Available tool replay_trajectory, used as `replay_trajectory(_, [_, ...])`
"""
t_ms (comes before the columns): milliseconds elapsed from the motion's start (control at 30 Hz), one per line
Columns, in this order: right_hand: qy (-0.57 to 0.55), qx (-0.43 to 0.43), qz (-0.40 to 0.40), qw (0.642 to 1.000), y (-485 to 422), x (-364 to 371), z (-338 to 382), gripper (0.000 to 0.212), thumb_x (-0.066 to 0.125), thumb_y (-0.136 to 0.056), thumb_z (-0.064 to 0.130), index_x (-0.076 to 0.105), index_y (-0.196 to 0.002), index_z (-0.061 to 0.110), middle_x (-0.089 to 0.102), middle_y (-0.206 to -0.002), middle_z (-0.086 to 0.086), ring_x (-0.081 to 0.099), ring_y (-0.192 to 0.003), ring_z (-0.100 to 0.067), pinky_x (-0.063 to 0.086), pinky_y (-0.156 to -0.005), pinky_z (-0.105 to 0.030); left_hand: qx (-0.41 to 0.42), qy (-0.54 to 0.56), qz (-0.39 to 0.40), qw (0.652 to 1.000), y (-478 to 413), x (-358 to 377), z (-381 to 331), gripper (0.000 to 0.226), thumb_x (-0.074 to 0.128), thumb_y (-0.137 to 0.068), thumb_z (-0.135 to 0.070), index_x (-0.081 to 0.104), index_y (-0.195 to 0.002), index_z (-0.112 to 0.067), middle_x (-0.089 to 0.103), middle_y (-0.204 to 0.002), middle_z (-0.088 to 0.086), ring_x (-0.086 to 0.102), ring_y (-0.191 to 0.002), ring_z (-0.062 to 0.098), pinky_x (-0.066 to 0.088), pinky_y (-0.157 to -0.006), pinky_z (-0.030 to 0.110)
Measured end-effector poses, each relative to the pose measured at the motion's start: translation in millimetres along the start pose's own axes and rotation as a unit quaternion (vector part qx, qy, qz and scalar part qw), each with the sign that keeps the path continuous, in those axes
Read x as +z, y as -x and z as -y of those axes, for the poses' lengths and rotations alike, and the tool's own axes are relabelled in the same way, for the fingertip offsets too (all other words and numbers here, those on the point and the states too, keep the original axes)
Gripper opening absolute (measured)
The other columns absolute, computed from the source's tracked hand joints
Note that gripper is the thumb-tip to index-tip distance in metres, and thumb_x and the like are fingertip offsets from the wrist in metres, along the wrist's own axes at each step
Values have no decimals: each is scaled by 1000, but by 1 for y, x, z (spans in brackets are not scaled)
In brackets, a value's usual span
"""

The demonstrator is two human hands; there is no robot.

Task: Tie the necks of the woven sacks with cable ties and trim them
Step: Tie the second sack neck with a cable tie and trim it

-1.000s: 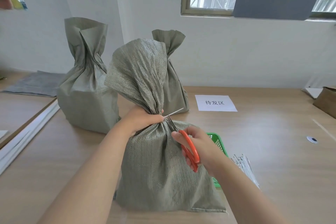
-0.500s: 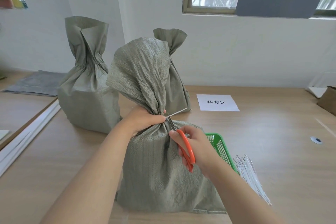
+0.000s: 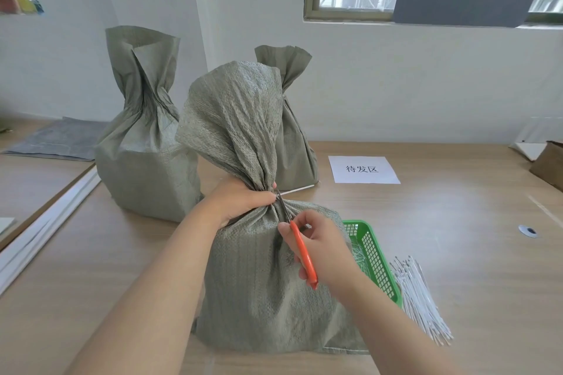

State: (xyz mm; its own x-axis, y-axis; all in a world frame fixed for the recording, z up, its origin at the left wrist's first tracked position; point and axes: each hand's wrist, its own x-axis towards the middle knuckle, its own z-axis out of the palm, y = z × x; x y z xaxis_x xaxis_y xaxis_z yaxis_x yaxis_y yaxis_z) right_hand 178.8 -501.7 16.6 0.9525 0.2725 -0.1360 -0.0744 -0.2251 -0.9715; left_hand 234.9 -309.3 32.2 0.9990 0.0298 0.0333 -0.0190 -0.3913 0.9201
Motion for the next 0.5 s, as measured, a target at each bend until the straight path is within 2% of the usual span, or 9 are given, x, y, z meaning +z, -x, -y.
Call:
replay_trajectory(100, [35, -16, -24, 999, 2, 4, -4, 26, 65, -91, 41, 56, -89, 17, 55, -56, 2, 51, -44, -23, 39, -40, -30, 2, -6, 2, 1000, 1, 0, 1, 23, 80, -78, -6, 75, -84, -27, 75, -81, -17, 66, -80, -9, 48, -78, 18])
replay_trajectory(200, [47, -24, -32, 998, 1, 7, -7, 24, 65, -89, 43, 57, -86, 21, 56, -60, 0, 52, -45, -22, 46, -43, -38, 2, -4, 5, 1000, 2, 0, 1, 22, 81, -77, -7, 75, -86, -27, 75, -85, -15, 67, -85, -4, 48, -81, 20])
replay_trajectory(333, [74, -38, -46, 995, 0, 8, -13, 22, 64, -87, 45, 54, -82, 26, 58, -62, 1, 53, -49, -18, 54, -51, -51, 1, -5, 3, 1000, 5, 0, 0, 23, 80, -63, -25, 75, -86, -28, 75, -87, -15, 68, -92, 2, 50, -86, 25])
replay_trajectory(500, [124, -65, -58, 988, 1, 6, -22, 21, 62, -87, 47, 50, -81, 30, 60, -66, -3, 54, -52, -17, 57, -57, -53, -7, -14, 10, 1000, 6, 0, 0, 31, 77, -57, -36, 76, -86, -28, 76, -90, -16, 69, -98, 7, 52, -92, 30])
